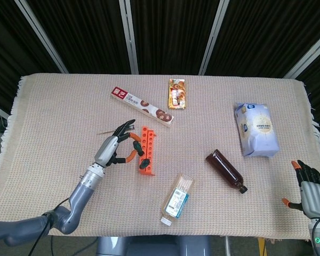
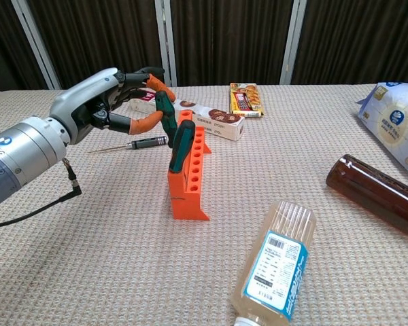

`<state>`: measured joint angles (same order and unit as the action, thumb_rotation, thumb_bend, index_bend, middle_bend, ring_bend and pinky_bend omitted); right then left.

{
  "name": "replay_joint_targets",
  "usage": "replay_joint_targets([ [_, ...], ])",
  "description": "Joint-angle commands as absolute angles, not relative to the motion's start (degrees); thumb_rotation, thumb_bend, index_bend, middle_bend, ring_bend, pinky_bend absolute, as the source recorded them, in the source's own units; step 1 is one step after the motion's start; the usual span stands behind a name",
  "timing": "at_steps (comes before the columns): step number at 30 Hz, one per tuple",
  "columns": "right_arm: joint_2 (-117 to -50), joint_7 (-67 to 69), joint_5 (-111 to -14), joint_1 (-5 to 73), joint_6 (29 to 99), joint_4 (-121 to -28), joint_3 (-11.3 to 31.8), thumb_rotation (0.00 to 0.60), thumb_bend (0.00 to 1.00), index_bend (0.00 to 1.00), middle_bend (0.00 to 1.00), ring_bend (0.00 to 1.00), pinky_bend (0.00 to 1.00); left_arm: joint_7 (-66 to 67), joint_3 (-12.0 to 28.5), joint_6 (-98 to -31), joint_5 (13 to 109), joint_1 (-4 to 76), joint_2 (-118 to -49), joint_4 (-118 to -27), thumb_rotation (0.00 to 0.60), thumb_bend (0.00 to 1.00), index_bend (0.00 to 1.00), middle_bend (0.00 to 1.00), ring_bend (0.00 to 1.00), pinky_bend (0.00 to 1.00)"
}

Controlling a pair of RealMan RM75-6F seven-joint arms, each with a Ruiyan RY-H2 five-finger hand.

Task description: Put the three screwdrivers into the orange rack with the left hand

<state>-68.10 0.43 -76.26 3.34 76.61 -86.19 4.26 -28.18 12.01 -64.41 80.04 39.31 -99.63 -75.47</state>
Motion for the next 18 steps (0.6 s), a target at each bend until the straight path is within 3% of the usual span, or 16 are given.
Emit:
replay_joint_targets([
  [1, -68.13, 0.39, -76.19, 3.34, 76.57, -86.20, 4.26, 0.600, 0.00, 0.00, 0.00, 0.00, 0.00, -28.06, 12.14, -64.39, 79.94, 39.28, -99.60, -75.58, 0.600, 0.41, 0.12, 0.00, 0.00, 0.00],
  [5, -68.15, 0.37, -76.16, 3.31, 76.65, -86.21, 4.26, 0.600, 0.00, 0.00, 0.00, 0.00, 0.00, -28.19, 12.31, -64.51, 79.99, 39.21, -99.51, -75.81, 0.600, 0.40, 0.01, 0.00, 0.00, 0.00],
  [13, -68.18, 0.51, -76.23, 3.32, 76.69, -86.14, 4.24, 0.600, 0.00, 0.00, 0.00, 0.00, 0.00, -28.51, 12.53, -65.39, 80.64, 38.80, -98.27, -77.99, 0.599, 0.39, 0.00, 0.00, 0.00, 0.00],
  [18, -68.28, 0.74, -76.32, 3.37, 76.58, -85.91, 4.19, 0.600, 0.00, 0.00, 0.00, 0.00, 0.00, -31.85, 12.10, -62.00, 80.09, 39.27, -96.05, -81.40, 0.600, 0.39, 0.00, 0.00, 0.00, 0.00],
])
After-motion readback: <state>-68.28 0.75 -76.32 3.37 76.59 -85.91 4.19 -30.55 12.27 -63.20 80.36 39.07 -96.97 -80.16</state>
